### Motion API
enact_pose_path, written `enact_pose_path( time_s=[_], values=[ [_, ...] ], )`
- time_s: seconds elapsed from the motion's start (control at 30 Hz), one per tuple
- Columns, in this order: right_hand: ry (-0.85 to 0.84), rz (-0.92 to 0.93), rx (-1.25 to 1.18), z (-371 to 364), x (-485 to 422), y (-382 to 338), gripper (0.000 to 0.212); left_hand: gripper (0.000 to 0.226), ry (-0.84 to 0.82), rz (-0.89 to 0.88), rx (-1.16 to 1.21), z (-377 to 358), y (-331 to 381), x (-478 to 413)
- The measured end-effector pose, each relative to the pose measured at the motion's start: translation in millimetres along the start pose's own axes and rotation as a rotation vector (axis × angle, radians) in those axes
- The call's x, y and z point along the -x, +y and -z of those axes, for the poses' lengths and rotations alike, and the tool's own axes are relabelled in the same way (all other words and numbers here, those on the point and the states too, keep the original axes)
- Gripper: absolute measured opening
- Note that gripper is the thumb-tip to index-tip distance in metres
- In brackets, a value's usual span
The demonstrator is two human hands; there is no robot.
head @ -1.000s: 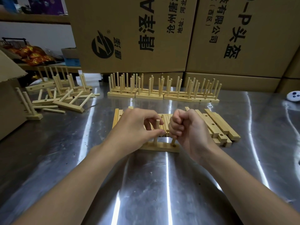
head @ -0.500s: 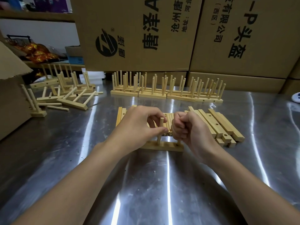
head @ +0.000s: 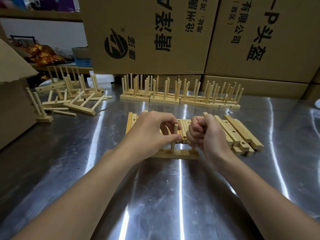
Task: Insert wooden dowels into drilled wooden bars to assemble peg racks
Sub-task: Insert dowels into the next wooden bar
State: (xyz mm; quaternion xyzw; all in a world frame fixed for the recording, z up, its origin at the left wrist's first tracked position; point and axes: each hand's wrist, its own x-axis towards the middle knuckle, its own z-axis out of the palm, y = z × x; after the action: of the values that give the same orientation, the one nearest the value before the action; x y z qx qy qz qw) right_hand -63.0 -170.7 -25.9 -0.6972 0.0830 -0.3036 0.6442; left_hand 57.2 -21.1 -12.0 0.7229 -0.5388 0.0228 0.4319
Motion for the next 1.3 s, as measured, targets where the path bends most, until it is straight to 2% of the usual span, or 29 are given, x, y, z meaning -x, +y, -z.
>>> enact_pose_path(
  time_s=[0.23,0.53,0.67,0.87,0.97,1.07,1.3],
  values=[
    [-0.056,0.071,0.061,-8,4,1,0.028,0.020,-0.001,-0.015,-0.024,0,2,0],
    [-0.023,0.078,0.077,-9,11,7,0.027,0.019,0.017,-0.032,-0.054,-1,1,0],
    [-0.082,0.135,0.323,7,17,12,0.039,0.019,0.026,-0.037,-0.063,-1,-2,-1],
    [-0.124,0.309,0.756,20,13,5,0.020,0.017,0.035,-0.041,-0.059,0,-5,-2],
    [-0.139,0.314,0.823,25,12,4,0.017,0.018,0.039,-0.044,-0.068,0,-6,-2],
    [-0.113,0.293,0.777,28,11,-2,0.023,0.018,0.037,-0.038,-0.077,0,-6,-1],
    [0.110,0.207,0.294,29,6,-19,0.027,0.019,0.015,-0.025,-0.083,1,-4,0]
  ],
)
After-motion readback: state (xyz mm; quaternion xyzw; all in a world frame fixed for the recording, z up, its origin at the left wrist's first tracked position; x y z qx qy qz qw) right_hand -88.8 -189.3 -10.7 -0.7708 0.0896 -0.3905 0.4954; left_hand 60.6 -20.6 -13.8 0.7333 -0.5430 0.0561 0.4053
